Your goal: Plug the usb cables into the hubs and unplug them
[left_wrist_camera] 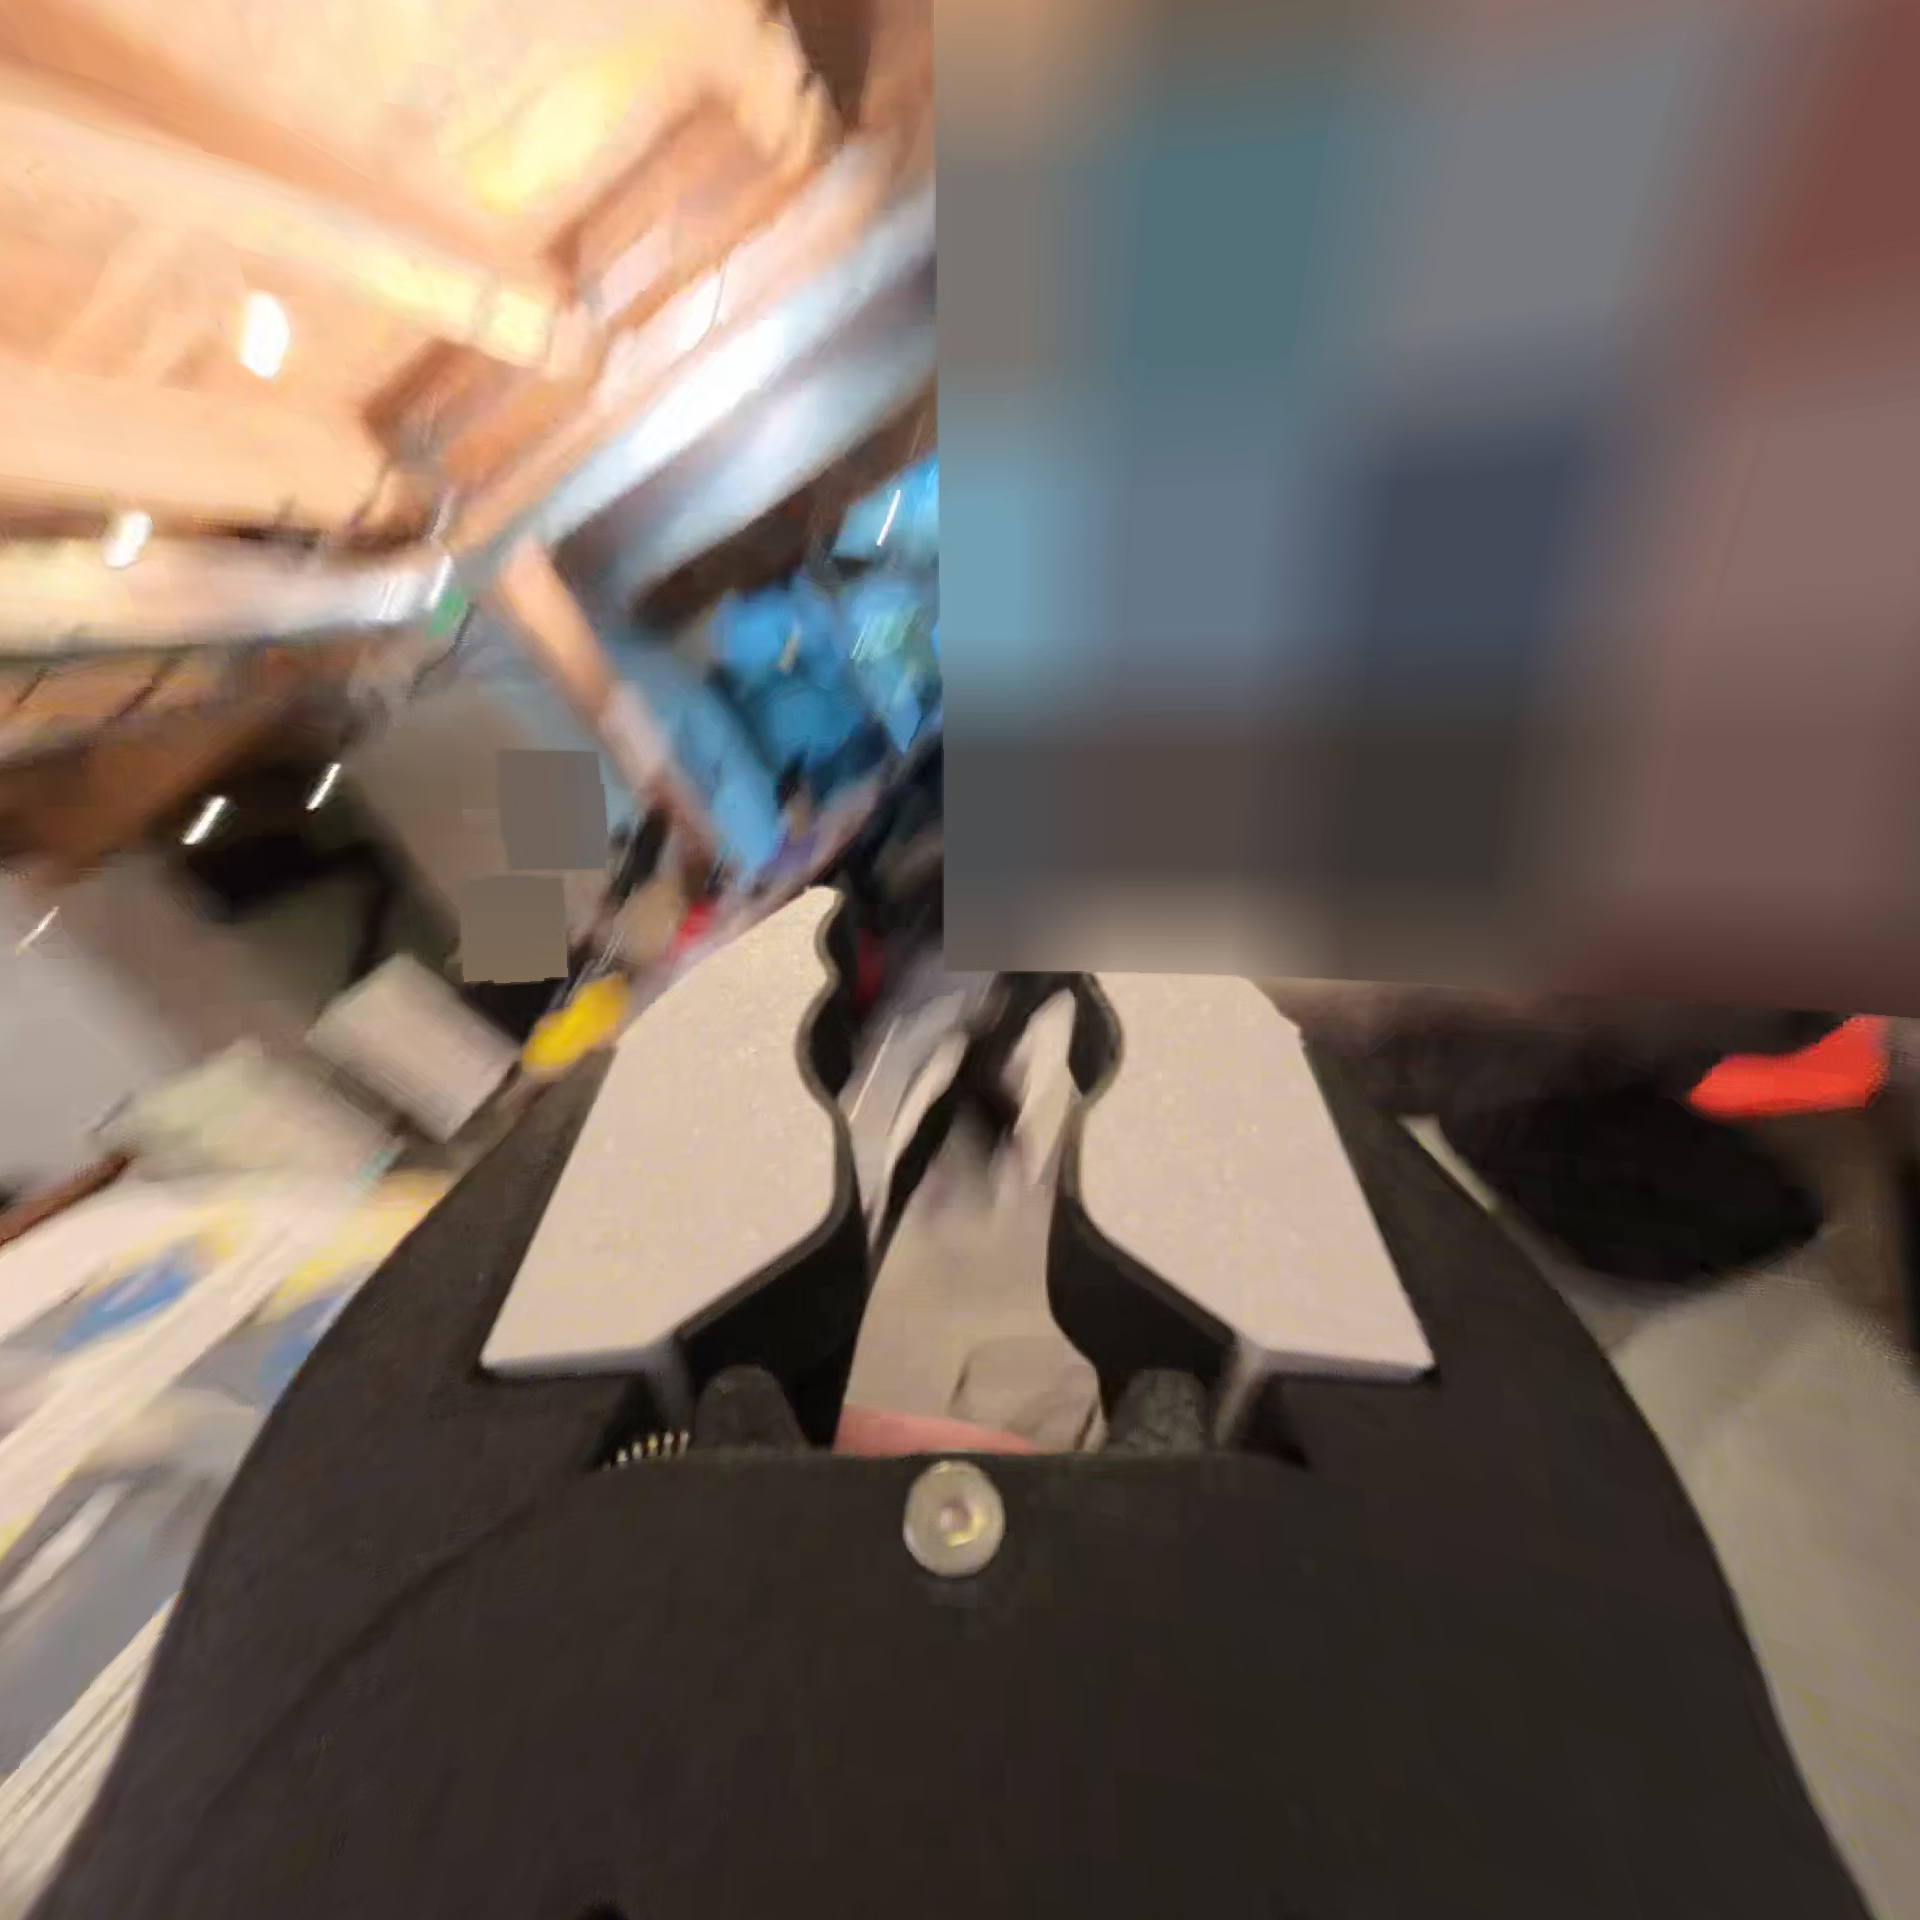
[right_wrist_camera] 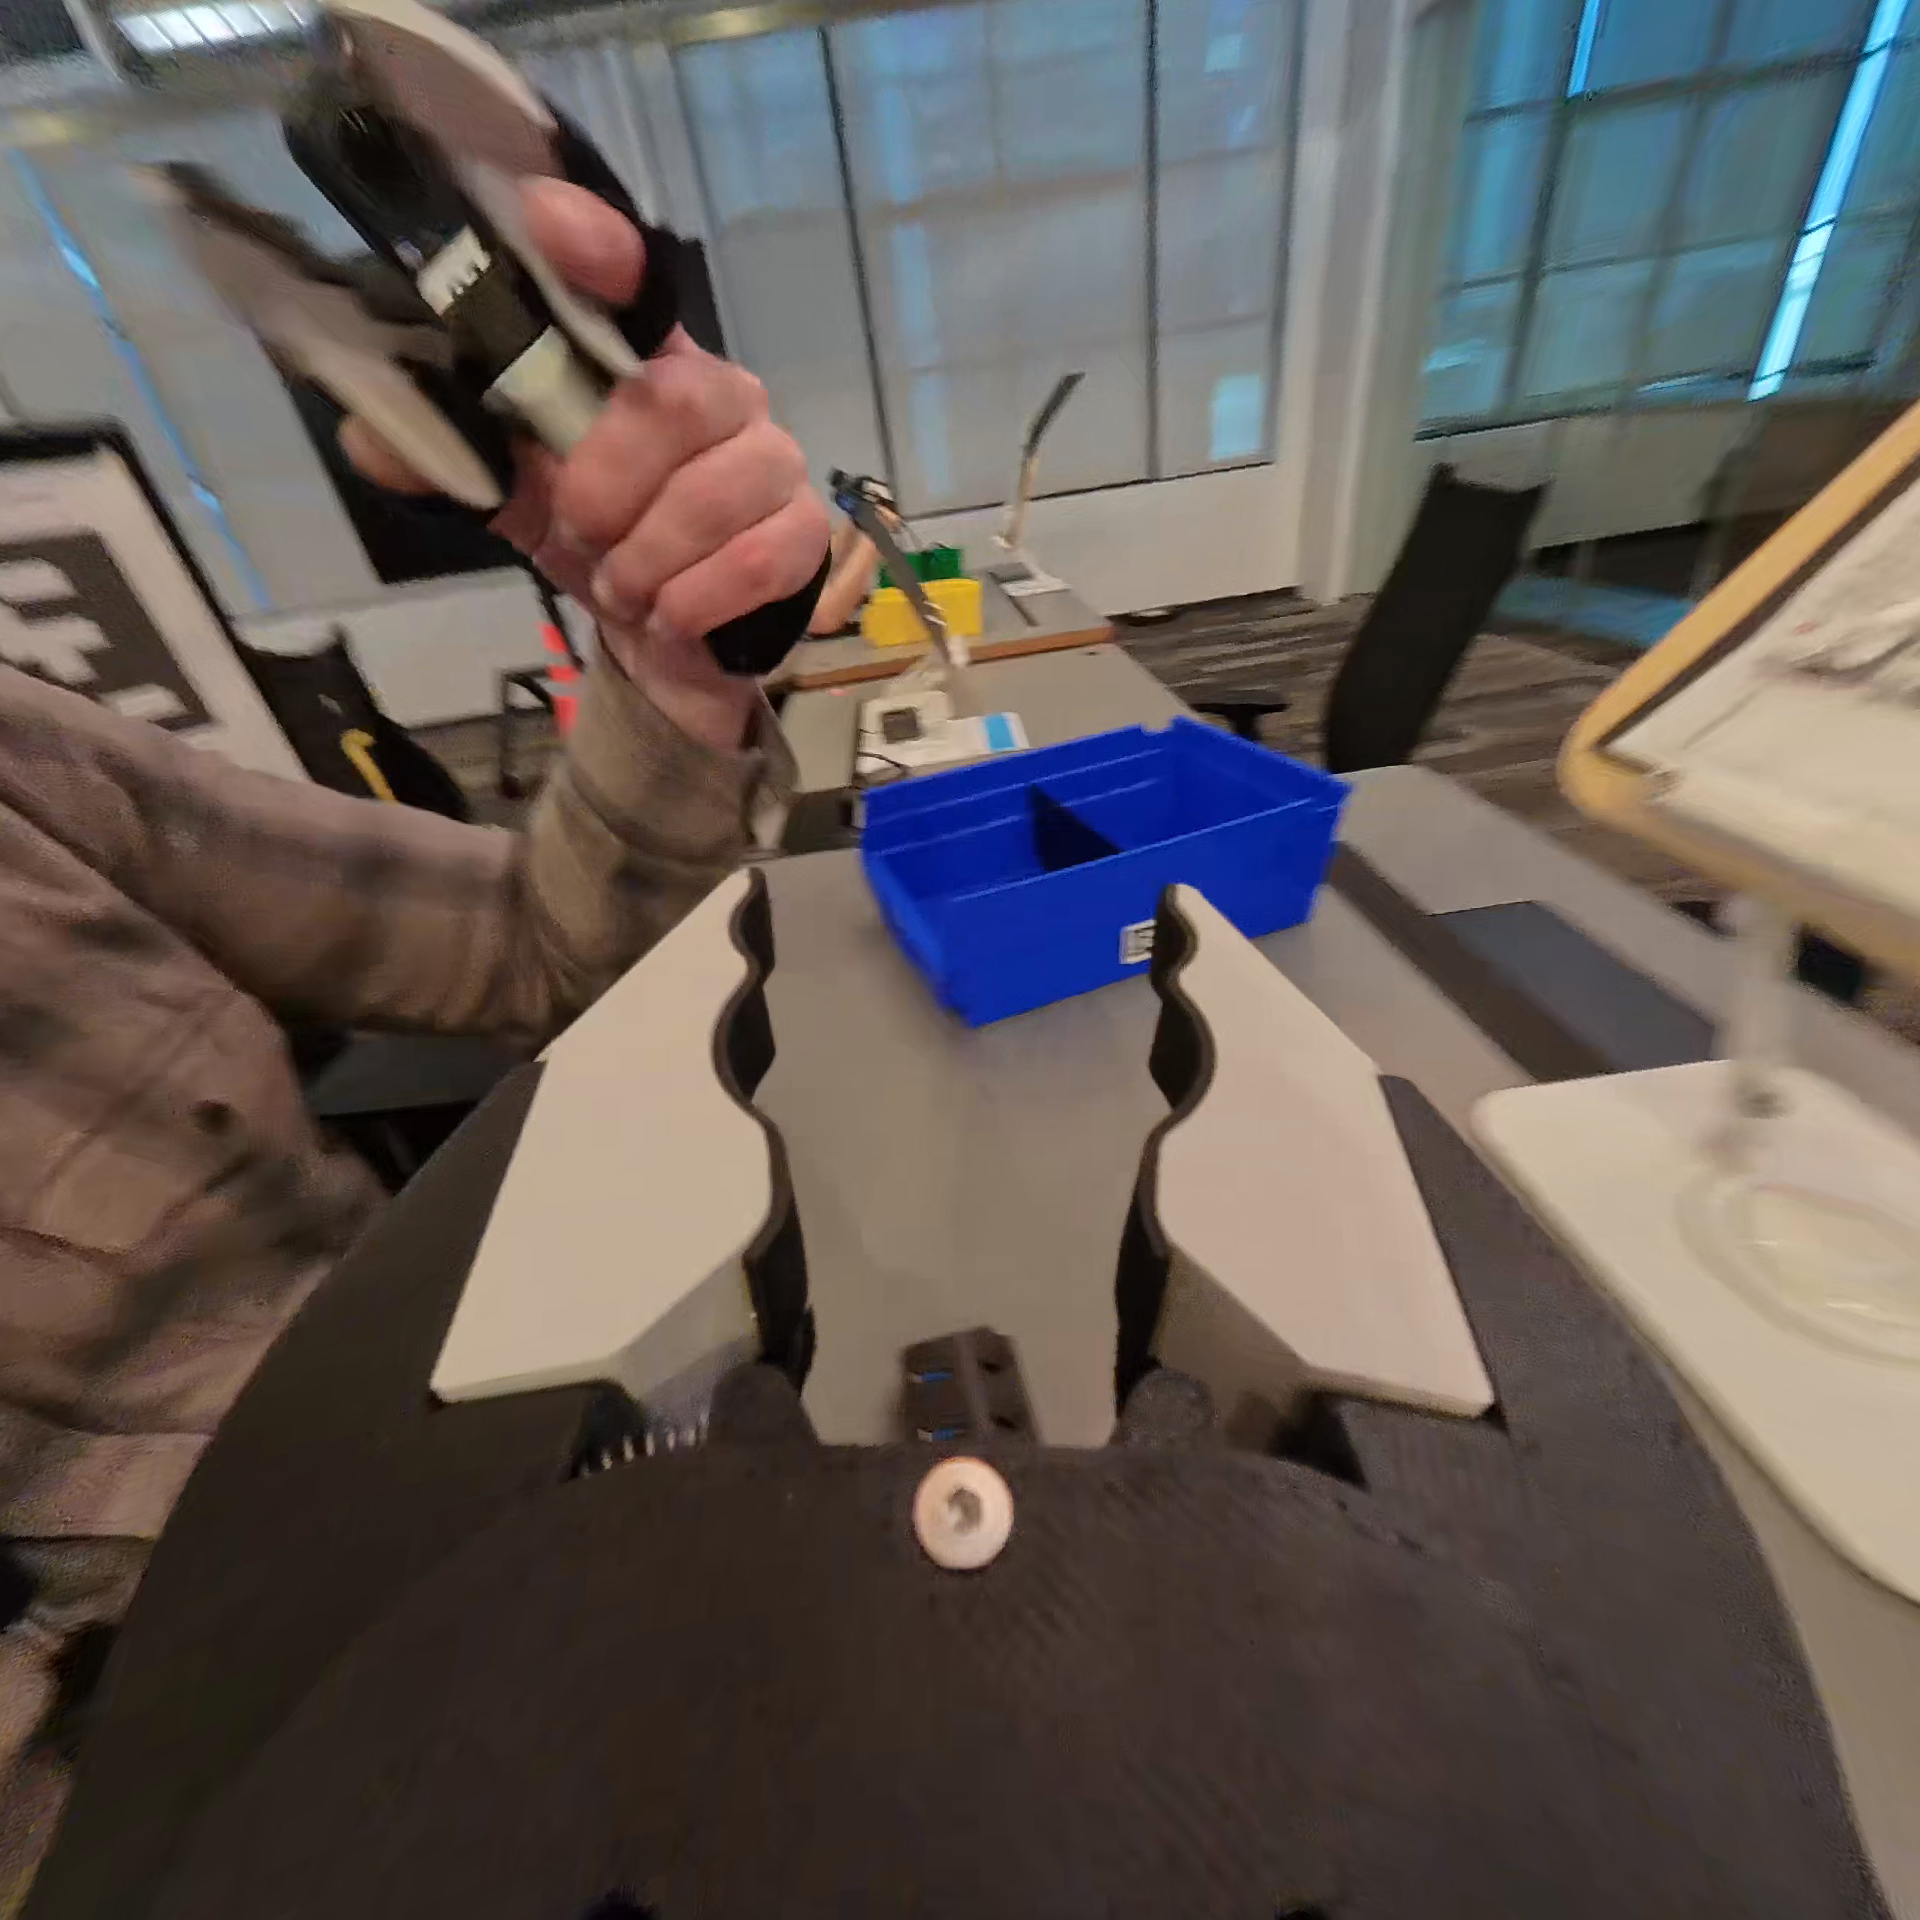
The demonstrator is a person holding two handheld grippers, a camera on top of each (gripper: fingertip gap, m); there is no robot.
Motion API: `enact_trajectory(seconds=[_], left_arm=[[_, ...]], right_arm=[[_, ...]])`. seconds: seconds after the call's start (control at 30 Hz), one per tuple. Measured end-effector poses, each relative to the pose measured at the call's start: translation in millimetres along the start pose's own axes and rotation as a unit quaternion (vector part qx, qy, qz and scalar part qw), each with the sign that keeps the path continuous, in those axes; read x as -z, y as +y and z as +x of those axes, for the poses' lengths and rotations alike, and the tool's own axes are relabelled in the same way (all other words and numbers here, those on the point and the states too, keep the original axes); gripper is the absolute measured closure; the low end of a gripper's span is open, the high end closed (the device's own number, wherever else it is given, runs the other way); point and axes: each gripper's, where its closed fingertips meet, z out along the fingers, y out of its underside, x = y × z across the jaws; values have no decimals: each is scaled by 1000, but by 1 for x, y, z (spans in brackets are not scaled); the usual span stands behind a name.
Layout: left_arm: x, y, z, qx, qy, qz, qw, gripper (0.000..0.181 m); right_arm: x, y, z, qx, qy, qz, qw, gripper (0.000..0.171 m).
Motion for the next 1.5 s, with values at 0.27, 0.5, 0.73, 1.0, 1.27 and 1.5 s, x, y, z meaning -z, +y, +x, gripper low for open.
enact_trajectory(seconds=[0.27,0.5,0.73,1.0,1.27,1.5], left_arm=[[174,181,-67,-23,-180,-507,843,129],[323,304,-44,86,-130,-705,692,147],[357,349,-30,93,-70,-752,649,151],[359,365,-20,117,-35,-770,626,156],[364,379,-18,121,-13,-792,598,180],[344,333,-42,106,-82,-751,647,180]], right_arm=[[34,-57,8,112,76,36,990,122],[28,-34,18,107,79,19,991,127],[22,-17,22,114,80,-3,990,127],[21,-14,23,111,75,-3,991,129],[22,-15,20,115,73,-2,991,131],[30,-17,24,117,80,-3,990,132]])
